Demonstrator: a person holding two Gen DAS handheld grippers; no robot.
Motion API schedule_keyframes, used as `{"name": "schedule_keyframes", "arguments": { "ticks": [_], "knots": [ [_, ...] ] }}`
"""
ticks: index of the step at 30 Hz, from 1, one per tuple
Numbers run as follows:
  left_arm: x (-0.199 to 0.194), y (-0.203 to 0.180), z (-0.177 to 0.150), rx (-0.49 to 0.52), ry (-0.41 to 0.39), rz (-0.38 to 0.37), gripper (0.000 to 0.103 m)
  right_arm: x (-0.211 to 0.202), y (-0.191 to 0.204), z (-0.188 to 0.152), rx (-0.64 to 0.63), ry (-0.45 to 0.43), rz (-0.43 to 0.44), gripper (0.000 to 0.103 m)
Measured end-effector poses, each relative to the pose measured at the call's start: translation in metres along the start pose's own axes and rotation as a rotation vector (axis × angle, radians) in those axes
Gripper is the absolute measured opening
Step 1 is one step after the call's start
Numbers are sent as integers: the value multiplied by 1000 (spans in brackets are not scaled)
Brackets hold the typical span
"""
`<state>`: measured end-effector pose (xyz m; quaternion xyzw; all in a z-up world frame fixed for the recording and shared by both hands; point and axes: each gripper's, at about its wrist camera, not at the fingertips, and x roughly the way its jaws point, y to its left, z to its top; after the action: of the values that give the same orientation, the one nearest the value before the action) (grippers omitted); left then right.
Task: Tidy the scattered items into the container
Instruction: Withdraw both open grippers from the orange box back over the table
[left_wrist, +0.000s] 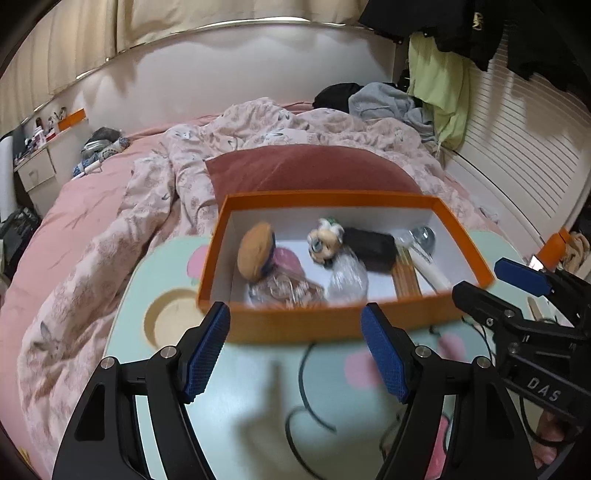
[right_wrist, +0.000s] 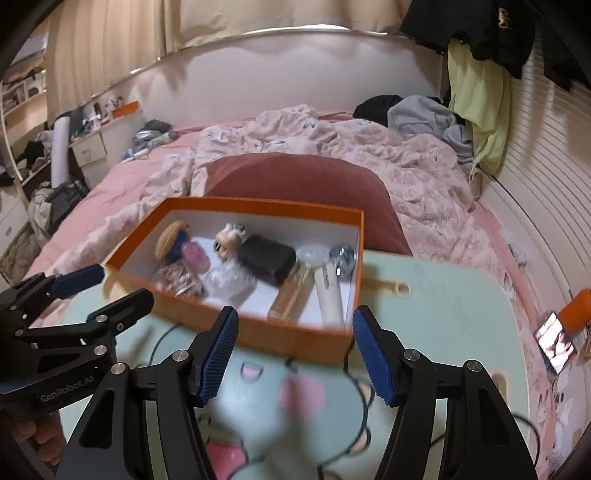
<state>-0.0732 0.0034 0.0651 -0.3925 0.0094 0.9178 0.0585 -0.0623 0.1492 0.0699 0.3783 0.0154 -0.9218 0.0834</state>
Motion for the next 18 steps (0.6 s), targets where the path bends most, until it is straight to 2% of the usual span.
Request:
{"name": "schedule_keyframes", "arguments": {
  "ticks": [3, 6, 9, 11, 14, 16, 17, 18],
  "knots": [
    [-11, -5, -25, -7, 2, -8, 74, -12, 0, -22, 22, 29, 17, 66],
    [-10, -9, -50, -7, 37, 3, 74, -14, -2, -48, 39, 78, 14, 66],
    [-3, -7, -69, -42, 82, -17, 74, -10, -5, -68, 44, 125, -10, 66],
    [5, -5, -78, -61, 111, -10, 74, -8, -9, -76, 60, 142, -20, 66],
    [7, -5, -81, -58, 107, 15, 77, -3, -14, -83, 90, 165, -32, 66],
    [10, -8, -83, -45, 109, 8, 95, -3, -13, -85, 85, 168, -72, 79],
    [12, -10, -84, -26, 113, 6, 100, -1, -12, -87, 78, 174, -81, 91],
    [14, -13, -86, -15, 114, 1, 103, 2, -10, -89, 65, 181, -92, 99]
  ]
}}
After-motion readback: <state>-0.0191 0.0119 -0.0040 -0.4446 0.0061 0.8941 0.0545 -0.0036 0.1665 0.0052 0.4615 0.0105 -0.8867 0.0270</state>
